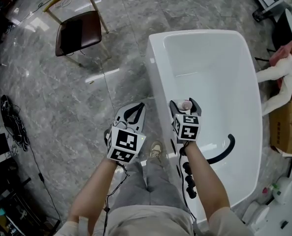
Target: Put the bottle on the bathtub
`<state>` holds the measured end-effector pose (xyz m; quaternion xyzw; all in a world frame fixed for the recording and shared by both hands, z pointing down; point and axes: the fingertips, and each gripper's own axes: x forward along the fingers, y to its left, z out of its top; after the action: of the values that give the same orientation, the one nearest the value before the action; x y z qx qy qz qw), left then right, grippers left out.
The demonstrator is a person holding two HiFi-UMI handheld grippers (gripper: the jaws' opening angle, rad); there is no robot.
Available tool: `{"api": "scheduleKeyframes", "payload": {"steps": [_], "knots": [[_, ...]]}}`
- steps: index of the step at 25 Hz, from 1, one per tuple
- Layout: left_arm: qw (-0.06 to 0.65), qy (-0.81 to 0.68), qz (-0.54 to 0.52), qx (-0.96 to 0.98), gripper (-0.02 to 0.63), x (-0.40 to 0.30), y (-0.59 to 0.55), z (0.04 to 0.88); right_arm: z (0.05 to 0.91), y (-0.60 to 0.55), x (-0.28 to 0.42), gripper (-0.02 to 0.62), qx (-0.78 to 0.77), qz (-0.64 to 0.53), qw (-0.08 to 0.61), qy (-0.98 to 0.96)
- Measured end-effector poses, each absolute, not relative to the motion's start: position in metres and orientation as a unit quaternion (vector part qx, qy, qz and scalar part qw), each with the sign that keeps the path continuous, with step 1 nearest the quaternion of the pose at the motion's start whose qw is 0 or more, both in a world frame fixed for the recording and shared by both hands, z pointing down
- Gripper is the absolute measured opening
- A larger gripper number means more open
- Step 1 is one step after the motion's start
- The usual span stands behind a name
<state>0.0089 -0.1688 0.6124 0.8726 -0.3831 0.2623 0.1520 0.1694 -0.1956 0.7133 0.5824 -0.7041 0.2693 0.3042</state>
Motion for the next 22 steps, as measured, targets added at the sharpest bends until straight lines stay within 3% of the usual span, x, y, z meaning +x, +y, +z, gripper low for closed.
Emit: {"api": "scheduleKeyframes", "payload": {"steps": [10,19,22], "knots": [[0.145,-0.388,0.268,0.870,0.021,-0.002,-0.161,0.590,0.667,-0.202,0.157,0.371,0.596,0.254,0.281,-0.708],[0.116,-0.393,0.241,0.880,0.020,-0.004,-0.167,0.521,0.584,-0.193,0.162,0.366,0.596,0.263,0.242,-0.718],[0.104,-0.394,0.226,0.885,0.020,-0.006,-0.169,0.487,0.549,-0.187,0.157,0.288,0.591,0.261,0.223,-0.730]]}}
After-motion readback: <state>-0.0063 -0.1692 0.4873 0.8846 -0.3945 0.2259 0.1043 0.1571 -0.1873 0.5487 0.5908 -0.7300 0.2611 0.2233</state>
